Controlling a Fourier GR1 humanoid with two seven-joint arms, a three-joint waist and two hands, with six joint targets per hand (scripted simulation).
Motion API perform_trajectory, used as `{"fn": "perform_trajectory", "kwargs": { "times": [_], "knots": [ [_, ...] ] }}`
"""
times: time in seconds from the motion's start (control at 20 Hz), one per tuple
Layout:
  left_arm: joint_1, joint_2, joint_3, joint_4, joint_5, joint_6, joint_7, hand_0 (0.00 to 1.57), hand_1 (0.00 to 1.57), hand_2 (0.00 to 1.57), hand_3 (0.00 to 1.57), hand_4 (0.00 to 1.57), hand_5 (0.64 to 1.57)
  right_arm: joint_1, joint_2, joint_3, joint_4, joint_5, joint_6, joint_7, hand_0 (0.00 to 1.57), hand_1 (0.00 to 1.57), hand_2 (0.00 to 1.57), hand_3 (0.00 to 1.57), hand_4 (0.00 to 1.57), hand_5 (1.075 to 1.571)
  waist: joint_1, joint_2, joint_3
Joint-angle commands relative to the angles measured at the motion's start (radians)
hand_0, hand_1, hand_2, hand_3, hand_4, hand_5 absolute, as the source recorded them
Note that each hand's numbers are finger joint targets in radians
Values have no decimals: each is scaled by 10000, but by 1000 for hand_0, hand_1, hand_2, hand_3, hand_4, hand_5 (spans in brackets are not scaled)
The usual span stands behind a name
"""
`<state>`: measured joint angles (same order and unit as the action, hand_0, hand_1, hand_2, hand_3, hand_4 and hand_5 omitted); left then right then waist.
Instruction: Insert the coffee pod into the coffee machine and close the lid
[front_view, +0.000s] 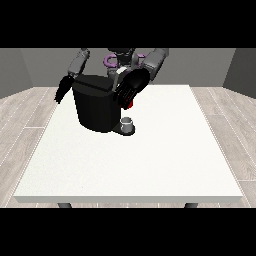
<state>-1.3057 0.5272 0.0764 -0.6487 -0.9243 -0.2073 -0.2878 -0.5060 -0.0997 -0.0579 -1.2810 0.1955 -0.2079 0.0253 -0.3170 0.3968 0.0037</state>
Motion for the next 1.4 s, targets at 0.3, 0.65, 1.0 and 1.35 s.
{"fn": "perform_trajectory", "kwargs": {
  "times": [0.3,0.65,1.0,1.35],
  "knots": [
    [651,-838,37,-189,159,-326,769,0,0,0,60,0,1571,779,-162,-795,1295,-550,98,-810,0,0,0,0,133,1571,1049,-1217,-26],
    [2306,-1913,317,-571,944,-347,462,0,0,282,0,0,1571,1866,-210,-1150,1897,-767,111,-1132,0,0,0,0,0,1571,2141,-2748,-33],
    [4505,-4472,3173,-271,4734,-402,-370,0,0,0,0,408,1571,3078,-231,-1265,2055,-728,16,-823,0,0,0,0,0,1571,3478,-4429,-82],
    [7367,-5237,2706,-196,5264,-556,-779,0,0,0,0,393,1571,4101,-62,-1112,1833,-875,325,-971,0,0,0,0,0,1571,3935,-6557,-37]
  ]
}}
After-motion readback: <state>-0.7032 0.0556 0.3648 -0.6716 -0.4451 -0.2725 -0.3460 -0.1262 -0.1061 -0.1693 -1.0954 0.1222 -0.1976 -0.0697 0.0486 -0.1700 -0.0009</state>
